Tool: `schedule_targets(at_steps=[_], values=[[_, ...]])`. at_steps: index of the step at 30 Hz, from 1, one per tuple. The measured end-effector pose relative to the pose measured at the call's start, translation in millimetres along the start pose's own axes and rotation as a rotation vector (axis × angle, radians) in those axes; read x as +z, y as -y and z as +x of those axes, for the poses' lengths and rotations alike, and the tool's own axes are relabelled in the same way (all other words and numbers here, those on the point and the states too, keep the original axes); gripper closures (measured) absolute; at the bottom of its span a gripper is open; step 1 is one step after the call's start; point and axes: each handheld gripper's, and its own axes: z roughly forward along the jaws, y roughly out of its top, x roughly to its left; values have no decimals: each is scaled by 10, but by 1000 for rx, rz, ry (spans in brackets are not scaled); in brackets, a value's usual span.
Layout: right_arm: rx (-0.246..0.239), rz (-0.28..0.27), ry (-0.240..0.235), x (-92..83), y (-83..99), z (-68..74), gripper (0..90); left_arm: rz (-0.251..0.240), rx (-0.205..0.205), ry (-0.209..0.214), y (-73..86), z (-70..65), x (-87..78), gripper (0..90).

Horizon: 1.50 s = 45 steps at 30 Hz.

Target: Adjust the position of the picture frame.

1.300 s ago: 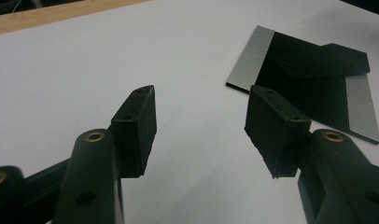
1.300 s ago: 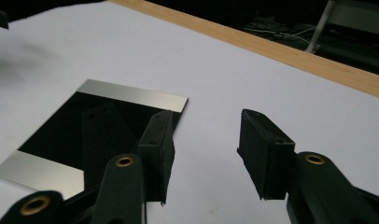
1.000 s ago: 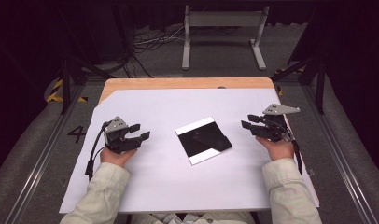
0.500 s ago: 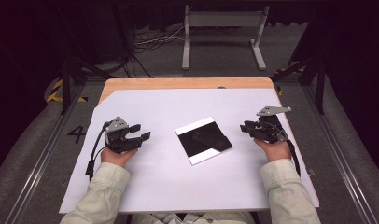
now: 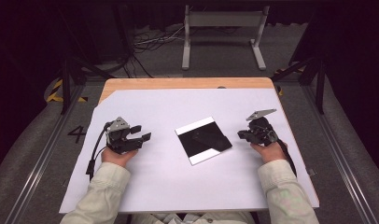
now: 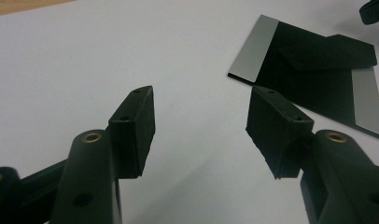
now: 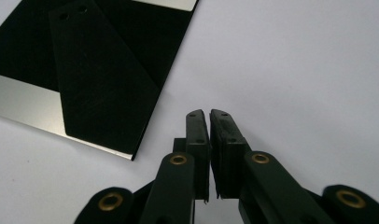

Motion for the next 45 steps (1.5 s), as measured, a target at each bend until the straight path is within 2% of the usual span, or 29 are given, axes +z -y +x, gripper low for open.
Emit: schedule_targets(at_steps=[5, 14, 19, 20, 21, 23, 26, 34, 38, 45], values=[[-9, 51, -24, 80, -2, 34, 890, 5, -6, 4, 8, 5, 9, 424], [-31, 75, -51, 182, -36, 114, 891, 13, -12, 6, 16, -5, 14, 422], [-49, 93, -63, 239, -45, 162, 892, 15, -3, 4, 17, 0, 20, 422], [-41, 94, -87, 246, -50, 169, 893, 15, -3, 5, 17, 1, 21, 422], [-36, 96, -92, 252, -54, 185, 893, 15, -4, 7, 18, 2, 22, 422], [-29, 103, -69, 253, -61, 215, 894, 18, -12, 11, 21, 0, 29, 421], [-15, 113, -71, 247, -64, 235, 895, 22, -10, 13, 21, -6, 33, 421], [0, 160, -174, 239, -71, 305, 895, 19, -13, 19, 17, -3, 48, 419], [-14, 183, -213, 227, -76, 396, 895, 15, -17, 27, 11, -10, 69, 419], [-60, 193, -265, 215, -96, 555, 895, 14, -12, 39, -12, -24, 106, 419]])
